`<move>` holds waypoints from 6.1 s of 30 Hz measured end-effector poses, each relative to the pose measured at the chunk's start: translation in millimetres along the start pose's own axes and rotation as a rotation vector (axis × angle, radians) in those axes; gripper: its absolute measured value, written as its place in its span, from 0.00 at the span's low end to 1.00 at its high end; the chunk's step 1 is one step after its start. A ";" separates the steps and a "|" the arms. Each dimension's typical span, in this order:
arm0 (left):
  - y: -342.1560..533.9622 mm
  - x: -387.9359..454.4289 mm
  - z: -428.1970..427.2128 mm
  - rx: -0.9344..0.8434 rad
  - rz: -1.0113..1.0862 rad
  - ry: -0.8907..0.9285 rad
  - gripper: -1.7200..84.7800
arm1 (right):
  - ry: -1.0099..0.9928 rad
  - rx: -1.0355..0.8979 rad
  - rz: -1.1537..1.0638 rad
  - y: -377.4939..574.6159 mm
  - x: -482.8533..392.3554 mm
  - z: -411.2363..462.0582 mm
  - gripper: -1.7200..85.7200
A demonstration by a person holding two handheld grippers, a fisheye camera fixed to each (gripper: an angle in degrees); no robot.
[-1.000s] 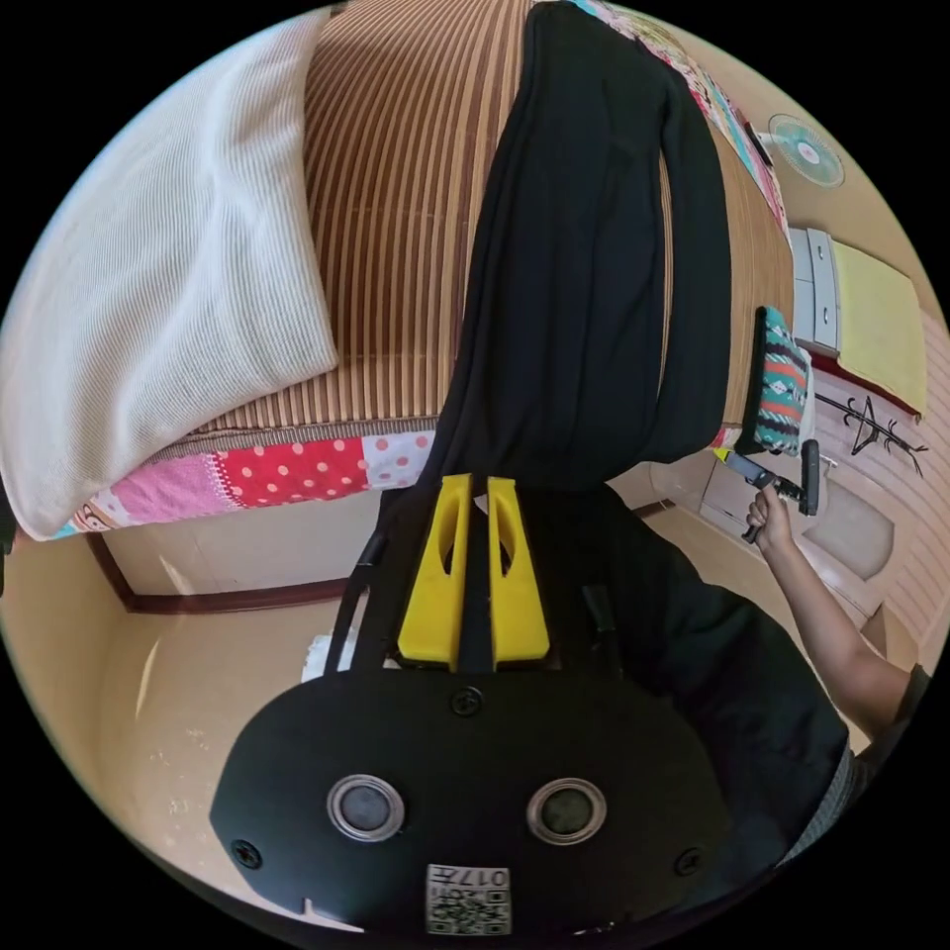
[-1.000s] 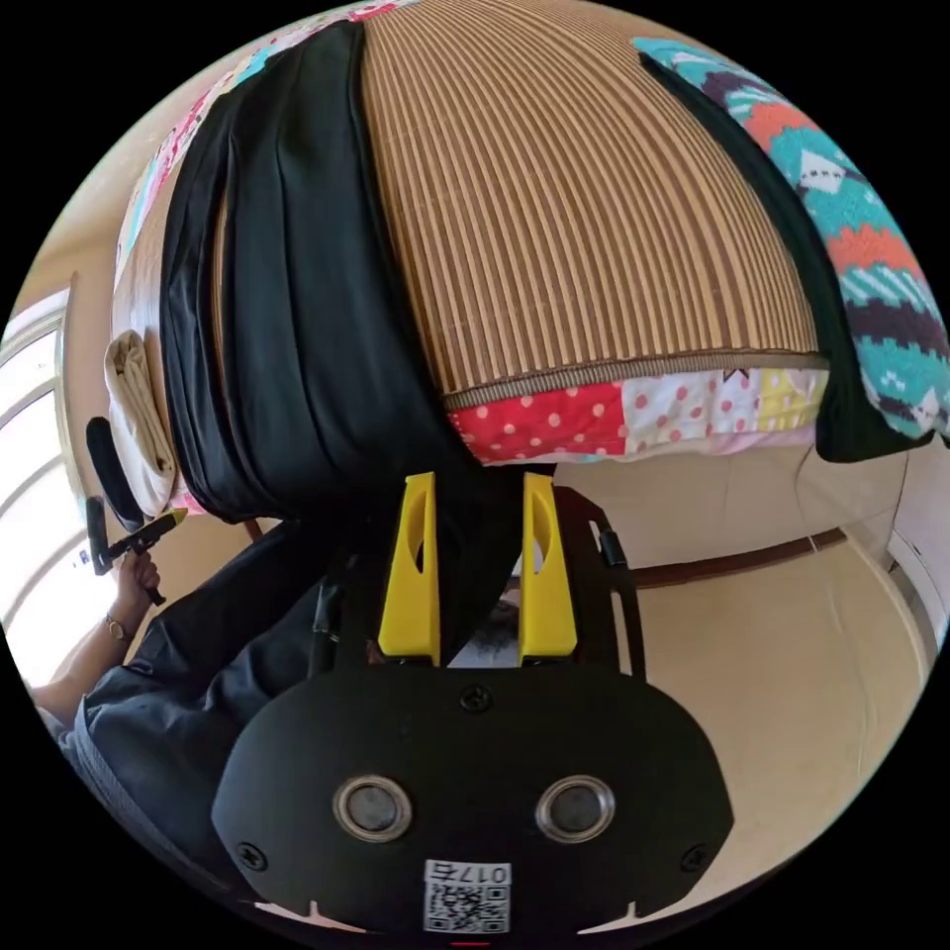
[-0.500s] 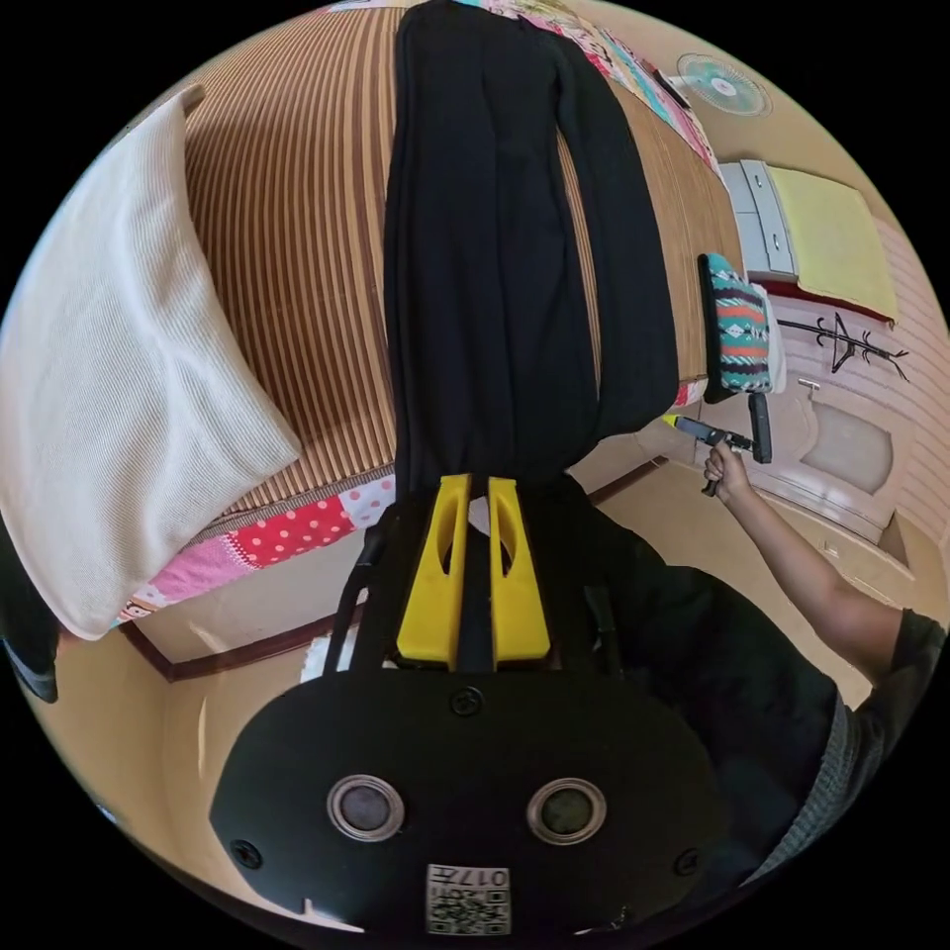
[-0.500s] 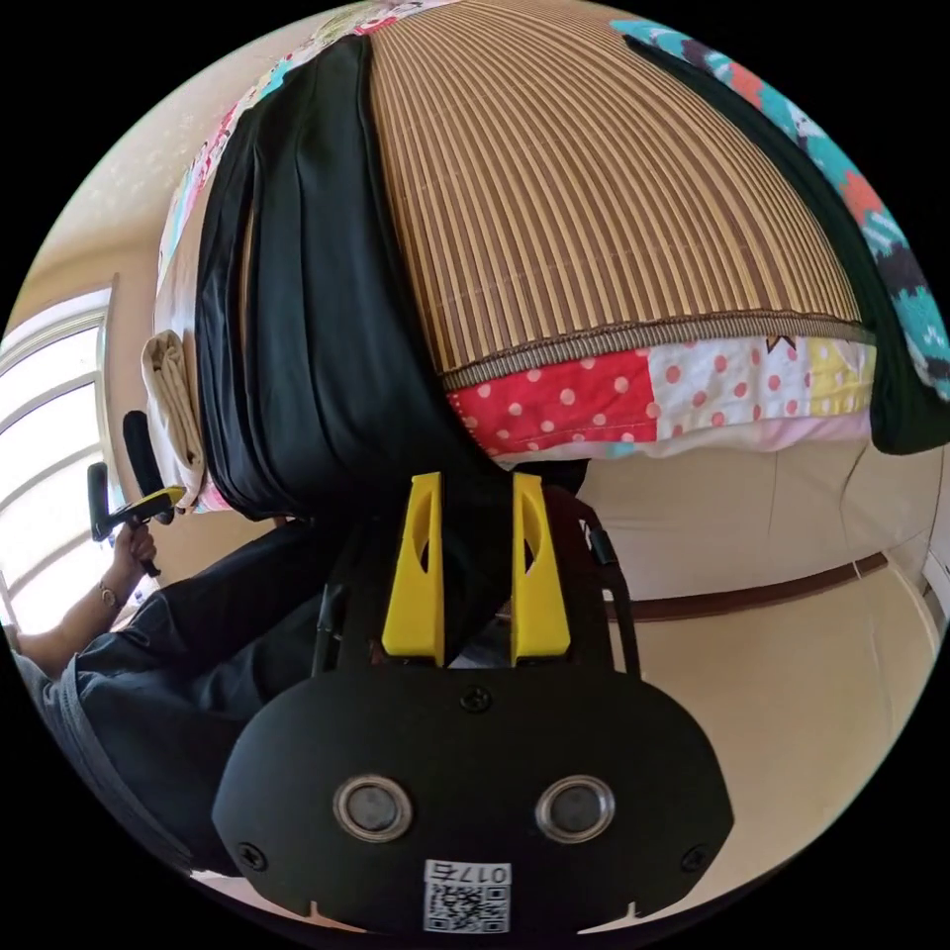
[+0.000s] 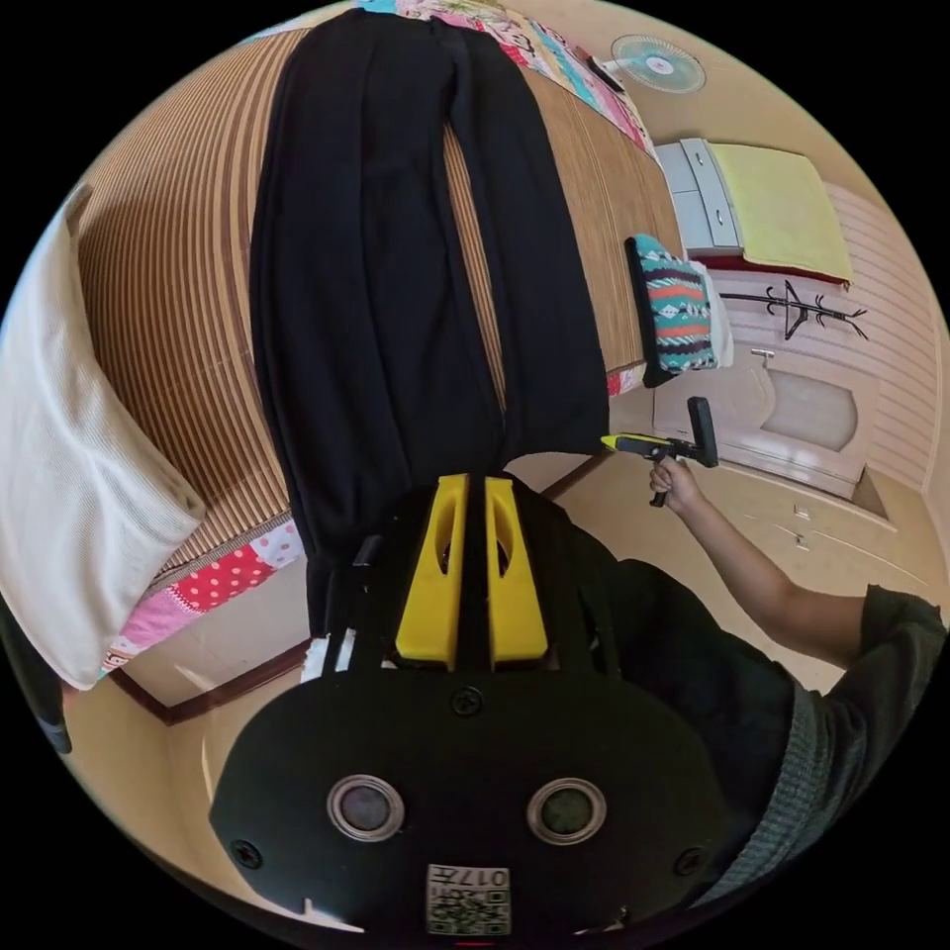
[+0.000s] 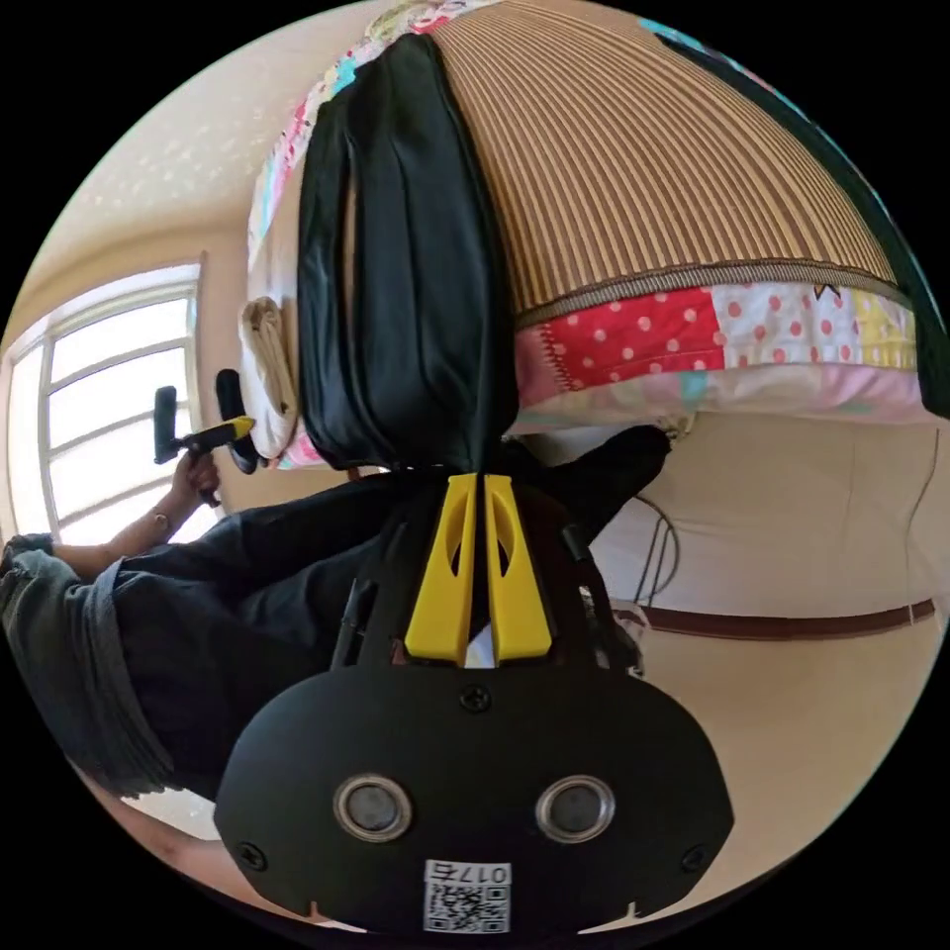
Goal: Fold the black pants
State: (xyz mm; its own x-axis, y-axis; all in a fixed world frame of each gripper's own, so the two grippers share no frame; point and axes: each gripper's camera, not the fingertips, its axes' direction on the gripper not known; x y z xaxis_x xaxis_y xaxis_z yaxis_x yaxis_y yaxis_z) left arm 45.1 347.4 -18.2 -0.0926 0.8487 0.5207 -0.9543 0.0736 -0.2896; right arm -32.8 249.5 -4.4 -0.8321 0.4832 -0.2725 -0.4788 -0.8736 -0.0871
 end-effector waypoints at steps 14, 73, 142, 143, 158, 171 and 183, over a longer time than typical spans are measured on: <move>-64.1 146.5 -29.6 -0.015 0.215 0.205 0.20 | -0.264 -0.077 -0.408 11.7 -169.0 -47.6 0.03; 67.1 -71.0 25.9 0.320 -0.267 0.134 0.03 | 0.306 0.096 -0.522 -277.4 -226.2 213.3 0.14; -36.8 -37.9 40.5 0.212 -0.157 0.261 0.07 | -0.529 -0.290 -0.192 -212.5 -9.5 202.9 0.06; -27.8 -33.1 36.5 0.225 -0.125 0.327 0.07 | -0.548 -0.285 -0.196 -207.6 -12.1 198.5 0.06; 156.8 170.1 -152.4 0.538 0.389 0.730 0.06 | -0.682 0.023 -0.687 -43.3 -215.2 -40.1 0.03; 181.5 366.0 -333.9 0.770 0.805 0.668 0.07 | -0.395 0.302 -1.060 -2.1 -395.6 -199.8 0.03; -70.1 280.0 -236.7 0.610 0.237 0.242 0.07 | -0.033 0.067 -0.666 -221.9 -303.1 -32.1 0.03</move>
State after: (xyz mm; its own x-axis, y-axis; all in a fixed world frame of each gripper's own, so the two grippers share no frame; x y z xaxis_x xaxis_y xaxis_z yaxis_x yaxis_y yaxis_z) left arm 153.3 703.9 -42.2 -0.3196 0.9037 0.2850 -0.9119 -0.3750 0.1668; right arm 334.6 295.0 66.8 -0.3604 0.9204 -0.1516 -0.9085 -0.3832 -0.1666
